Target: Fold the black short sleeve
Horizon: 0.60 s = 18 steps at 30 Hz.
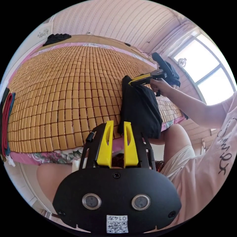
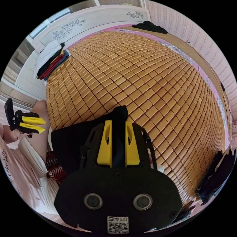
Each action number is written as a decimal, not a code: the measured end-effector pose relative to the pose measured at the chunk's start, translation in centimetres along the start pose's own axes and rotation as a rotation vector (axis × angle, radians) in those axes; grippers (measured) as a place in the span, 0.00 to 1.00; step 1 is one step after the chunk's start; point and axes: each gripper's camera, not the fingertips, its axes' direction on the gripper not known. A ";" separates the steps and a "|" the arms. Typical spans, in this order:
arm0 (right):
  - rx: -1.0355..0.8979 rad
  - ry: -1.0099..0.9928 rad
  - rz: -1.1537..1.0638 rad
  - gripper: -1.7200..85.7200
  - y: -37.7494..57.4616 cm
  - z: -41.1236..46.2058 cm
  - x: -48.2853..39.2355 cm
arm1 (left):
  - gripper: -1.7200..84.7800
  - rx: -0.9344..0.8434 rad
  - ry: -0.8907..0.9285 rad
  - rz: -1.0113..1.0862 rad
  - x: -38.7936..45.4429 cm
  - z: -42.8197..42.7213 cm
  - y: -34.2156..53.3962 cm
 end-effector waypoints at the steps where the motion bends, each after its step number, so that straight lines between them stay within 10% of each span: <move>1: 0.009 -0.006 -0.006 0.09 0.1 -0.2 -0.4 | 0.12 0.023 0.004 0.053 0.4 0.0 -0.7; 10: 0.316 -0.109 -0.127 0.06 6.3 -10.4 -4.4 | 0.21 -0.020 0.127 0.328 3.0 3.2 -3.9; 18: 0.451 -0.165 -0.062 0.04 12.3 -17.9 -7.5 | 0.05 -0.110 0.211 0.449 5.6 0.1 -1.8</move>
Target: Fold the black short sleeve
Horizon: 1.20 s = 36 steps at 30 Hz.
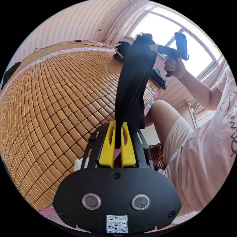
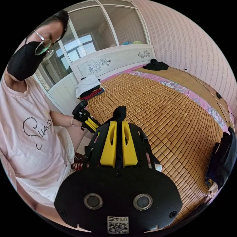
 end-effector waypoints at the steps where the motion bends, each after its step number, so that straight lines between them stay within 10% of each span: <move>1: 0.017 0.003 0.014 0.04 0.0 -1.0 -0.5 | 0.04 0.019 -0.037 0.024 1.2 -1.3 0.2; 9: 0.170 -0.059 -0.084 0.04 -5.3 -2.7 -6.2 | 0.03 0.094 -0.393 -0.002 8.2 -13.6 4.1; 20: 0.132 -0.347 -0.446 0.05 -28.8 9.1 -21.9 | 0.05 0.277 -0.720 -0.462 7.3 -34.1 18.3; 26: -0.125 -0.159 -0.282 0.09 -45.1 24.7 -28.2 | 0.12 0.371 -0.847 -0.969 -4.9 -41.7 26.9; 36: -0.287 -0.158 -0.213 0.12 -30.7 24.1 -18.5 | 0.08 0.471 -0.831 -0.971 1.6 -30.4 32.1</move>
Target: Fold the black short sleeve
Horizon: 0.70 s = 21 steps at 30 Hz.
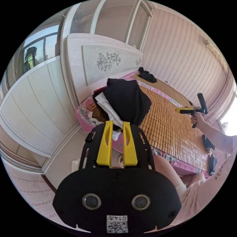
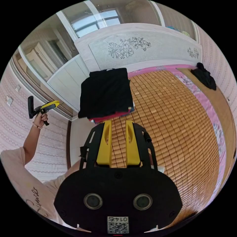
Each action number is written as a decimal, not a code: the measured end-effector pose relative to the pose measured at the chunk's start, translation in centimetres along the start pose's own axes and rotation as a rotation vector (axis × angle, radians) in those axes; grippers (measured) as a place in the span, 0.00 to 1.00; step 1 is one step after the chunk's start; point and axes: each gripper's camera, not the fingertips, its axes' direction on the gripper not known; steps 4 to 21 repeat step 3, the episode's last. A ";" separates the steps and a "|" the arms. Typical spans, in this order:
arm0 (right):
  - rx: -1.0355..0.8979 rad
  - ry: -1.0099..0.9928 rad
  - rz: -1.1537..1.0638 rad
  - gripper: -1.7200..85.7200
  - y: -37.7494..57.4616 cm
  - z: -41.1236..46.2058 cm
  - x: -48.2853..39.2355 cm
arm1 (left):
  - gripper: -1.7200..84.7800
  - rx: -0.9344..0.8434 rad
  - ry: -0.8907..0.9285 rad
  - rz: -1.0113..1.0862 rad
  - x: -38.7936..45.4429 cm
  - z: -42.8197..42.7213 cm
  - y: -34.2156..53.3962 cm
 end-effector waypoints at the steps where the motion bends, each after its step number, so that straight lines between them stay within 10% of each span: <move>1: -0.014 0.004 0.074 0.12 5.5 -1.3 1.4 | 0.05 0.010 0.044 0.051 2.6 0.1 2.2; 21: -0.027 0.008 0.204 0.12 14.4 -3.8 2.9 | 0.03 0.048 0.154 0.102 6.8 0.4 5.0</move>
